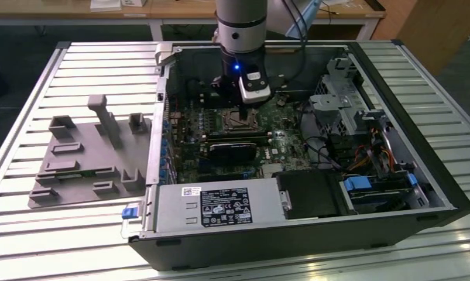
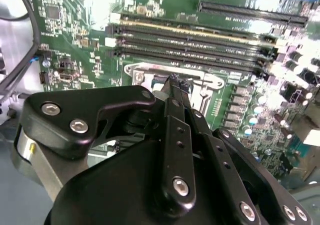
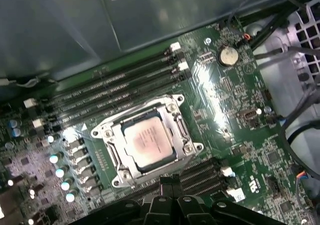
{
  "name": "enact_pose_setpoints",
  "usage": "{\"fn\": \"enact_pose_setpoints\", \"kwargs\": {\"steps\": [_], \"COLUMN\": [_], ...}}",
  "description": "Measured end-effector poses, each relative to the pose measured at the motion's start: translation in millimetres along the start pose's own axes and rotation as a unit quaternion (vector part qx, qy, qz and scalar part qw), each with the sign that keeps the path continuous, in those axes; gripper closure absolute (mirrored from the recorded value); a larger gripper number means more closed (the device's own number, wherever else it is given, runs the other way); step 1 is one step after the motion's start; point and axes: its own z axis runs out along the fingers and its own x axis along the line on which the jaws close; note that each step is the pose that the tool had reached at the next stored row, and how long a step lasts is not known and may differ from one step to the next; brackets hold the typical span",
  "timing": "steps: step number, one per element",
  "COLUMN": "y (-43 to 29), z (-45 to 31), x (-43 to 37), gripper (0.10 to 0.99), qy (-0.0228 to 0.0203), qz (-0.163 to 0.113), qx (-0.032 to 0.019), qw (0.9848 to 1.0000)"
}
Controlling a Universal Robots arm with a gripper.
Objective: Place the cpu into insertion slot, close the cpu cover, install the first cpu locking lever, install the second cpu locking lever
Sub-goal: 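Install the second cpu locking lever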
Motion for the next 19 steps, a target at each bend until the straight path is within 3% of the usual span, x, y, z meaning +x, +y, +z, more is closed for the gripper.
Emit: {"fn": "enact_pose_setpoints", "kwargs": {"steps": [9, 19], "y": [-9.9, -13.6], "z": [1.0, 5.1], "x": [-0.6, 5.8], "gripper": [0.984, 0.984], "qy": [0.0, 0.0011], "qz": [-0.002, -0.044], "qx": [-0.0002, -0.0041], "qw": [1.0, 0.999]}}
